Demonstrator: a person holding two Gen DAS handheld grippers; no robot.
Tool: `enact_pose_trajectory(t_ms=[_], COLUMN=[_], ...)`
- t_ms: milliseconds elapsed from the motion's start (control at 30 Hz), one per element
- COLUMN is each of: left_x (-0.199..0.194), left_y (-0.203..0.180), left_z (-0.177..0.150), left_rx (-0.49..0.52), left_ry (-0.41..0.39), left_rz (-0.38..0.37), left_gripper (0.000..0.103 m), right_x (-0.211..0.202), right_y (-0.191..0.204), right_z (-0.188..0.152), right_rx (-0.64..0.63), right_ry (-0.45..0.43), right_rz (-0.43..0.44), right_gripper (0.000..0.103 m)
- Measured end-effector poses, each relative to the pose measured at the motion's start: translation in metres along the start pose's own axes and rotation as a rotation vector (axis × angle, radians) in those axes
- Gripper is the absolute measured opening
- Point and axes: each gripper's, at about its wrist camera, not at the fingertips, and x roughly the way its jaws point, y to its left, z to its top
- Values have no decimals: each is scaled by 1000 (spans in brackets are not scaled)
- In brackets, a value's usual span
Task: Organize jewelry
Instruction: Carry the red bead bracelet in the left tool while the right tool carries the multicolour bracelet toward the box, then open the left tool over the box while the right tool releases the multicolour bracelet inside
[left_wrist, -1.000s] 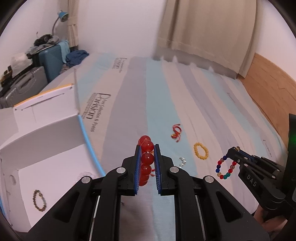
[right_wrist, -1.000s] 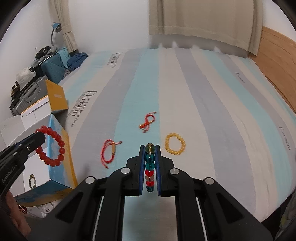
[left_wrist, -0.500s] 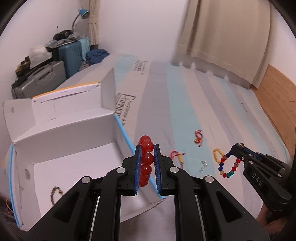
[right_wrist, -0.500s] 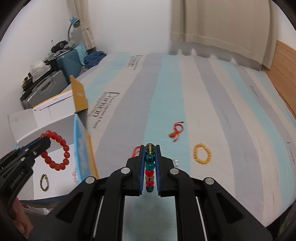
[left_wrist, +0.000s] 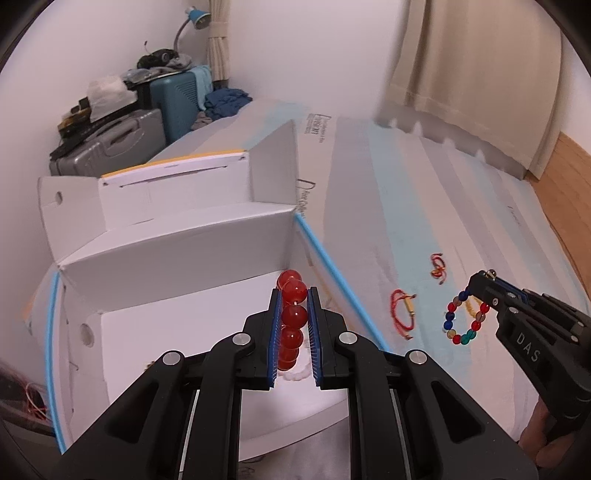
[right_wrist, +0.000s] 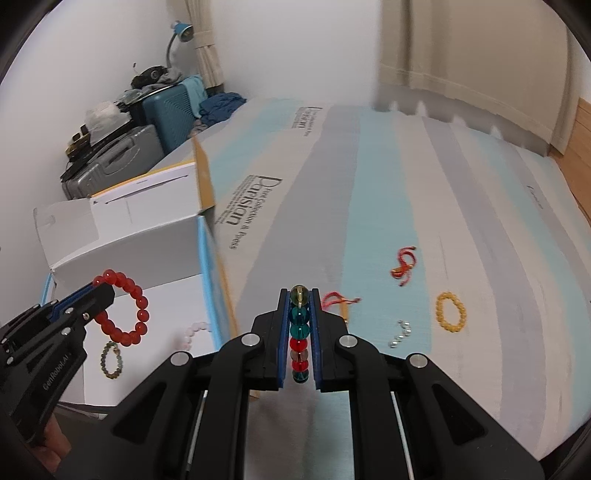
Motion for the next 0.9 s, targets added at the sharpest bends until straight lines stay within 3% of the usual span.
enact_pose_trajectory(t_ms=[900], left_x=[1], left_y=[96], left_z=[-15], left_rx=[-111], left_ry=[34], left_rz=[69], left_gripper=[13], right_x=[27], right_y=[111], right_z=[1], right_rx=[-136], right_ry=[44], right_rz=[67], right_gripper=[9])
